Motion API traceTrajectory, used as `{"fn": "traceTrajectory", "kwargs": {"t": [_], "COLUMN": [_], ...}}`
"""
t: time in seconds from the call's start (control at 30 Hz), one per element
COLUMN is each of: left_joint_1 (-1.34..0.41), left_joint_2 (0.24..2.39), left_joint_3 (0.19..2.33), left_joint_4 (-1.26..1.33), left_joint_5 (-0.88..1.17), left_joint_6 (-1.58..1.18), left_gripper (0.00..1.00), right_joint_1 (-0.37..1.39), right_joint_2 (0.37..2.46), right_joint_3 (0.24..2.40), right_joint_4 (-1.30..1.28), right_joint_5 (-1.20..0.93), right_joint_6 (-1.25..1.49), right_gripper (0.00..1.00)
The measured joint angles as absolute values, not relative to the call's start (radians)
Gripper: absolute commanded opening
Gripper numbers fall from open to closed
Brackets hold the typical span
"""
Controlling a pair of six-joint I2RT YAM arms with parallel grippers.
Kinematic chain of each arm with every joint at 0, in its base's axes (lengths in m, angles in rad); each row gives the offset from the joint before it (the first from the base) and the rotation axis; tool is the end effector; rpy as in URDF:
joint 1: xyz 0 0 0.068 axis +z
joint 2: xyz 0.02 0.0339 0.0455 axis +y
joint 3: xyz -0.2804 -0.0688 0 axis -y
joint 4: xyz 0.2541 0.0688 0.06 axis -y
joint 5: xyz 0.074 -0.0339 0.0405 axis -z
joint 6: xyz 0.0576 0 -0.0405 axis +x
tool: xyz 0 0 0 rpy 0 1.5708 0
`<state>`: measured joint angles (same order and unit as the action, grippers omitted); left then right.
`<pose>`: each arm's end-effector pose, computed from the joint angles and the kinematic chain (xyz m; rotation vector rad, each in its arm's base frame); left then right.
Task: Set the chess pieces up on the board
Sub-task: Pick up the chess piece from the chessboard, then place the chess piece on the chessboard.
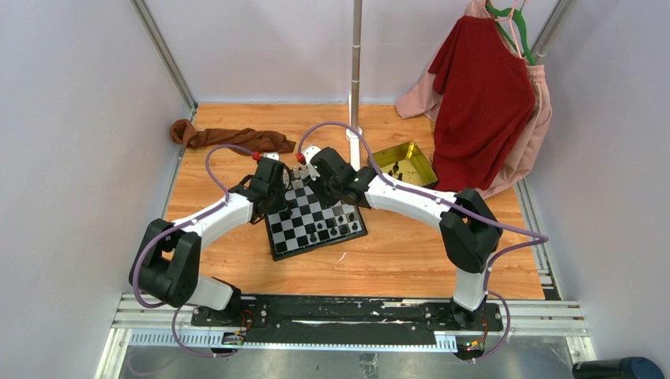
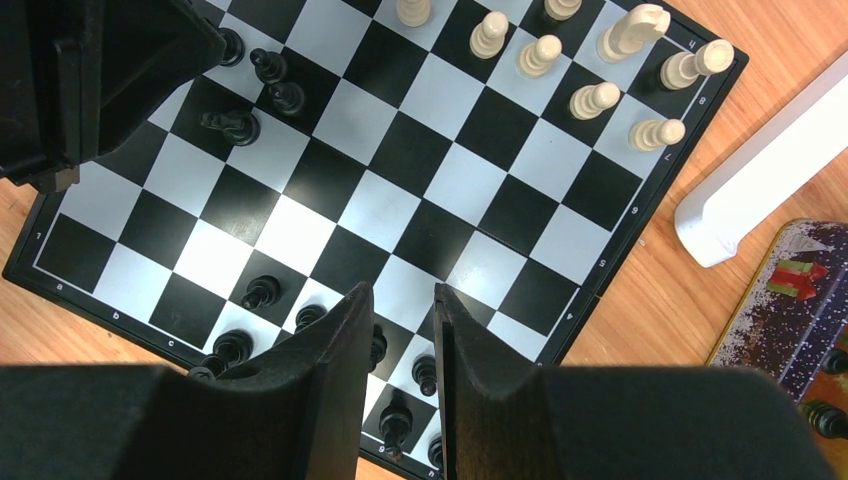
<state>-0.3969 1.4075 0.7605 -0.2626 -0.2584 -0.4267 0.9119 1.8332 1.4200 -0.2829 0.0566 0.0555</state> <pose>0.2759 -0.0997 0.1825 -0.1450 2.4350 -0.0446 0.2784 0.3542 0.2529 -0.9294 2.1095 0.4434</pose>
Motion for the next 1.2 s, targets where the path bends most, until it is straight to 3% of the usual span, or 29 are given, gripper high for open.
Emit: {"fn": "traceTrajectory", "kwargs": {"t": [0.17,0.57,0.8,1.2], "left_joint_1": [-0.397,-0.397,-0.397,-0.397], "left_joint_2": [1.418,1.422,1.394,1.123], "left_joint_3": [0.768,0.769,0.762,0.638], "left_joint_4": [-0.261,-0.255,-0.256,-0.319], "left_joint_5": [-0.258,-0.256,-0.256,-0.250], "left_joint_6": [-0.426,-0.426,-0.430,-0.491], "left_gripper": [0.28,0.00,0.00,0.00], "right_joint_1": [0.906,0.902,0.902,0.894], "right_joint_2": [1.833,1.833,1.833,1.833], "right_joint_3": [1.420,1.420,1.420,1.420], "right_joint_4": [-0.283,-0.283,-0.284,-0.284], "right_joint_5": [0.057,0.057,0.057,0.056], "right_joint_6": [0.056,0.055,0.055,0.055], "right_gripper": [0.33,0.33,0.33,0.33]}}
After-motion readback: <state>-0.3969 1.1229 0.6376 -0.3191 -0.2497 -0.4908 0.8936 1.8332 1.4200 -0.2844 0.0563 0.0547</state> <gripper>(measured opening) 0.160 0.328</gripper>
